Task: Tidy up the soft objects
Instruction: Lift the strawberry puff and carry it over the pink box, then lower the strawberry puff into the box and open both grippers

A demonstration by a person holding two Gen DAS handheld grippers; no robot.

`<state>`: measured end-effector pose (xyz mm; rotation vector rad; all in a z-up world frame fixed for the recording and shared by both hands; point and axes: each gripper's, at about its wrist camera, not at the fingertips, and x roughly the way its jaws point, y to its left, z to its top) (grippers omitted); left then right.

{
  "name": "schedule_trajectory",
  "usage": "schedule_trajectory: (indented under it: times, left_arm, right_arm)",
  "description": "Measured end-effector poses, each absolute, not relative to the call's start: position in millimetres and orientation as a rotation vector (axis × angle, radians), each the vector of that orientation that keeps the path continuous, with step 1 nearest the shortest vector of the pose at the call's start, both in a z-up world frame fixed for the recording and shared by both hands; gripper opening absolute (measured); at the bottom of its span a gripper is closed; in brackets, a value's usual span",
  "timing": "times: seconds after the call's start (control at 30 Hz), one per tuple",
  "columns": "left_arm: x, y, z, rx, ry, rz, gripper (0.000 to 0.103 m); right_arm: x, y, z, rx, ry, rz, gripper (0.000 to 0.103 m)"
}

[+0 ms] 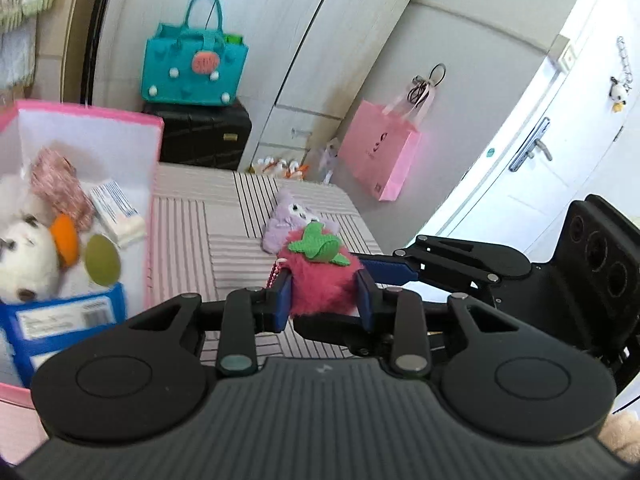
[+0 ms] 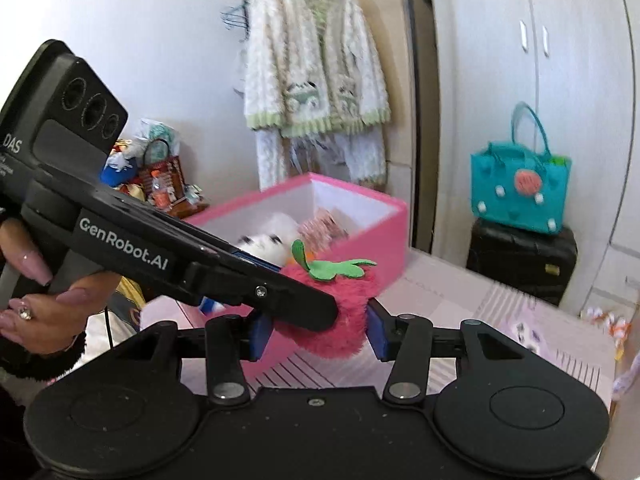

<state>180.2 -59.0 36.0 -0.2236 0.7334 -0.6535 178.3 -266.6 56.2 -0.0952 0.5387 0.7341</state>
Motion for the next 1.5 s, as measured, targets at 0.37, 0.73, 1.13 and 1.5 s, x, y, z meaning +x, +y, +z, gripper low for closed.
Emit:
schedule_trajectory:
  times: [0.37,0.73,1.13,1.5]
  left_arm:
    - [181,1,69,-0.241,0.621,-0.573,0.032]
    - [262,33,31,-0.229,0.713,-0.379,0.032]
    - [304,59,-7,-0.297,0.801,-0.333,0.044]
    - [286,58,7,-0.108,0.8,-0.251,0.062]
  right_arm:
    - [198,-213,80,-0.207,0.384,0.82,0.049]
    - [273,-144,55,-0.314,0.534,0.822,0.036]
    - [307,-127,13,-0.347,0.633,0.724,0.031]
    - [297,-149,28,-0.135,0.679,0.742,0.033]
